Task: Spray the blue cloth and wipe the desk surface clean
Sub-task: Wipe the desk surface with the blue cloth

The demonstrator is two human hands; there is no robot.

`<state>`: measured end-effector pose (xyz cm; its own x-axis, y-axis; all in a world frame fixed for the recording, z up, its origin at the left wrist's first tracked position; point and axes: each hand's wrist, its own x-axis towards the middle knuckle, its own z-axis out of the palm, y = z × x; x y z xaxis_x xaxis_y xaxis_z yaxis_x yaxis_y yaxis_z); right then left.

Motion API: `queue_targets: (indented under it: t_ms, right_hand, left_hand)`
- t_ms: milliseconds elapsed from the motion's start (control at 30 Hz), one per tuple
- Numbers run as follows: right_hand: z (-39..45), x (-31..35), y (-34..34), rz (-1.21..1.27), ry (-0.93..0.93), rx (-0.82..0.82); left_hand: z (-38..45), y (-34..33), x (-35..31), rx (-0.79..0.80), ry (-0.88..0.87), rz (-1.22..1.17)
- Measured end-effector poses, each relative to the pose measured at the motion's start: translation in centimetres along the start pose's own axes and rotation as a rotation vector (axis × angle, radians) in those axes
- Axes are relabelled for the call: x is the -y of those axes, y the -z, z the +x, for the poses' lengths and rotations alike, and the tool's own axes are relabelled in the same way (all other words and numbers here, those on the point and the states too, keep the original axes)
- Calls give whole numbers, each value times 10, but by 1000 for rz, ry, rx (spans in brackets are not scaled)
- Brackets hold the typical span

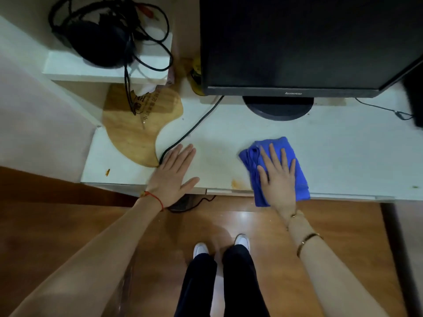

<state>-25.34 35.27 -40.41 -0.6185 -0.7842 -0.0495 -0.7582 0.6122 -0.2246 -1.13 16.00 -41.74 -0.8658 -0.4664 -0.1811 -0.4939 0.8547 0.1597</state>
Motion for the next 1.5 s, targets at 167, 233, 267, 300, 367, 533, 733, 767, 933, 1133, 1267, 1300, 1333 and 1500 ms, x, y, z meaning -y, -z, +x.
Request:
queue_targets:
  t_ms: [167,233,267,300,367,533,733,767,933,1133,1267,1300,1333,1500]
  right_hand:
    - [-4,68,-17,-56,91,46]
    - [-17,73,-18,-62,196,77]
    - [-23,66,-16,-70,225,89]
    - [-26,53,-14,-80,230,86]
    - [-27,20,-7,-88,131,48]
    - [-12,23,-7,-69,-140,-10]
    - [-24,45,-11,-113,181,98]
    - [-22,26,-6,-115,135,84]
    - [0,-5,1,-28,-258,-10]
    - [-26,73,-18,-116,180,76]
    - [-30,18,-5,-134,179,76]
    - [-24,7,-3,-116,79,47]
    - [-17,3,-3,-93,-16,15]
    - [-19,86,-21,-108,75,54]
  left_hand:
    - [1,-3,2,-21,5,33]
    - [1,-4,2,-37,-10,25]
    - [0,-4,2,-42,-12,24]
    - [0,-4,2,-46,-12,22]
    - [0,-3,1,-48,-11,11]
    - [0,-4,0,-41,10,30]
    - [0,-5,1,-63,-5,45]
    - [0,-5,1,-60,-6,44]
    - [0,-4,-1,-59,12,48]
    - [1,-5,-1,-64,12,53]
    - [1,-2,-1,-56,5,55]
    - [1,-3,-1,-55,9,60]
    - [0,-3,-1,-56,14,65]
    - [2,-3,-1,-64,20,80]
